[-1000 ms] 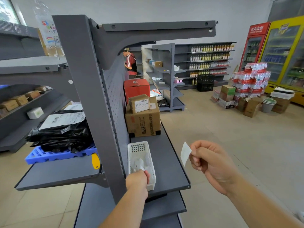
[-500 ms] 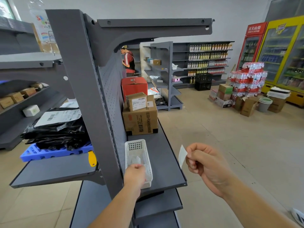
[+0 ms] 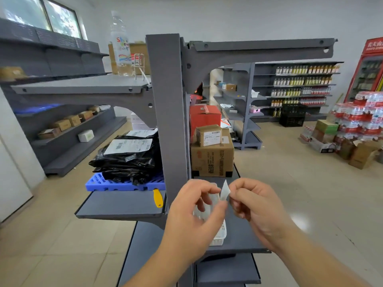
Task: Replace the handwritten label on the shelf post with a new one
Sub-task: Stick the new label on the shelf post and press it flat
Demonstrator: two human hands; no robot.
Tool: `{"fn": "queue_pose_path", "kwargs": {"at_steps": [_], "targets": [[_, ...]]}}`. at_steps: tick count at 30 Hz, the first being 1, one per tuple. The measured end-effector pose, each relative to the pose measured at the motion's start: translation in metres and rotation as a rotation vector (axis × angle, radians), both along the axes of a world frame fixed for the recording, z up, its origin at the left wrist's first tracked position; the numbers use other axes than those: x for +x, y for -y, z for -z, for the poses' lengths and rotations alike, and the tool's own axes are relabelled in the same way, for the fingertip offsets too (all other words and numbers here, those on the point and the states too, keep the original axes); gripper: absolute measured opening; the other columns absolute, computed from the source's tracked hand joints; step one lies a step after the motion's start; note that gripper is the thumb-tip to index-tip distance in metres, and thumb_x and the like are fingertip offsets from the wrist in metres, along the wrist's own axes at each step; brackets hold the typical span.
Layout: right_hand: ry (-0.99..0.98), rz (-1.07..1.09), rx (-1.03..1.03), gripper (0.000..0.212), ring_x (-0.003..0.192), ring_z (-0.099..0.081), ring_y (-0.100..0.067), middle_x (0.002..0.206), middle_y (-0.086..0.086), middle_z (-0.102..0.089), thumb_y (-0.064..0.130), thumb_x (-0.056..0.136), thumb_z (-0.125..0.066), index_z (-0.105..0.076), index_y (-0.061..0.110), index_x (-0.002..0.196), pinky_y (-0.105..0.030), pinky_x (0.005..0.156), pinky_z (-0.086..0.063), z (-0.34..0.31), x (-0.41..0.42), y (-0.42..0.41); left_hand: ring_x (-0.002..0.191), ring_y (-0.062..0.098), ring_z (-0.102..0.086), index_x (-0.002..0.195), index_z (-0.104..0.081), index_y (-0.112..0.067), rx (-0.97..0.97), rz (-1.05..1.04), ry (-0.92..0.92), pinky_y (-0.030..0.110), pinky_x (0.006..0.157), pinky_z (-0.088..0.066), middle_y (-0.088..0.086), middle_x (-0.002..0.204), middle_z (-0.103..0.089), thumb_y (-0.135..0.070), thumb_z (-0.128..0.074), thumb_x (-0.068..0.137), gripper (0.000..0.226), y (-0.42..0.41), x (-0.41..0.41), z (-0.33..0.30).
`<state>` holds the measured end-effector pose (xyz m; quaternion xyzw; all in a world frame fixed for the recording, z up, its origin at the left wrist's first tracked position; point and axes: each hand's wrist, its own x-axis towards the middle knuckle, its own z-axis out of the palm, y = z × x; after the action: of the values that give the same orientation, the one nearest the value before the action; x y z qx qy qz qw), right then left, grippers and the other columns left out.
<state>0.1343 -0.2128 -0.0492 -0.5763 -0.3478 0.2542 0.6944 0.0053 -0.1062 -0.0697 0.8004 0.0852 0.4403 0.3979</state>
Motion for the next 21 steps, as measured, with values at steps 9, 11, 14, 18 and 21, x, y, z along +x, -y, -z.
{"fn": "queue_pose_path", "kwargs": {"at_steps": [9,11,14,18,21], "targets": [[0.035,-0.094,0.034,0.043,0.053,-0.042,-0.013,0.055,0.000,-0.053,-0.012,0.091,-0.051,-0.067,0.016,0.062,-0.025,0.051,-0.035,-0.022,-0.038,-0.041,0.088,0.012,-0.060,0.104,-0.072,-0.043,0.075,-0.134,-0.065,0.018,0.073,-0.045,-0.022,0.095,-0.067,-0.039,-0.078,0.083,0.022,-0.035,-0.036,-0.016],[0.034,-0.102,0.036,0.044,0.053,-0.042,-0.013,0.054,0.001,-0.051,-0.010,0.092,-0.052,-0.068,0.017,0.062,-0.023,0.050,-0.035,-0.023,-0.043,-0.046,0.083,0.006,-0.059,0.099,-0.072,-0.049,0.027,-0.132,-0.085,0.015,0.072,-0.044,-0.028,0.092,-0.068,-0.032,-0.080,0.085,0.023,-0.036,-0.042,-0.021],[0.036,-0.118,0.063,0.029,0.053,-0.040,-0.013,0.055,0.000,-0.051,0.002,0.087,-0.061,-0.070,0.017,0.064,-0.023,0.049,-0.035,-0.026,-0.049,-0.053,0.074,0.005,-0.062,0.095,-0.077,-0.041,-0.073,-0.104,-0.060,0.021,0.068,-0.050,-0.022,0.085,-0.074,-0.020,-0.078,0.090,0.022,-0.041,-0.045,-0.023],[0.045,-0.092,0.108,0.013,0.052,-0.040,-0.011,0.056,0.002,-0.053,0.007,0.089,-0.064,-0.072,0.010,0.080,-0.025,0.049,-0.034,-0.030,-0.052,-0.061,0.070,0.009,-0.072,0.093,-0.081,-0.012,-0.463,-0.046,0.122,0.020,0.068,-0.057,-0.003,0.077,-0.079,-0.005,-0.072,0.093,0.012,-0.049,-0.043,-0.033],[0.093,0.014,0.098,0.009,0.050,-0.045,-0.008,0.057,0.005,-0.056,0.003,0.096,-0.064,-0.069,0.010,0.093,-0.021,0.048,-0.039,-0.030,-0.049,-0.065,0.057,0.003,-0.064,0.092,-0.078,-0.006,-0.738,-0.014,0.183,0.016,0.060,-0.052,-0.004,0.067,-0.075,-0.002,-0.069,0.094,0.011,-0.053,-0.043,-0.042]]}}
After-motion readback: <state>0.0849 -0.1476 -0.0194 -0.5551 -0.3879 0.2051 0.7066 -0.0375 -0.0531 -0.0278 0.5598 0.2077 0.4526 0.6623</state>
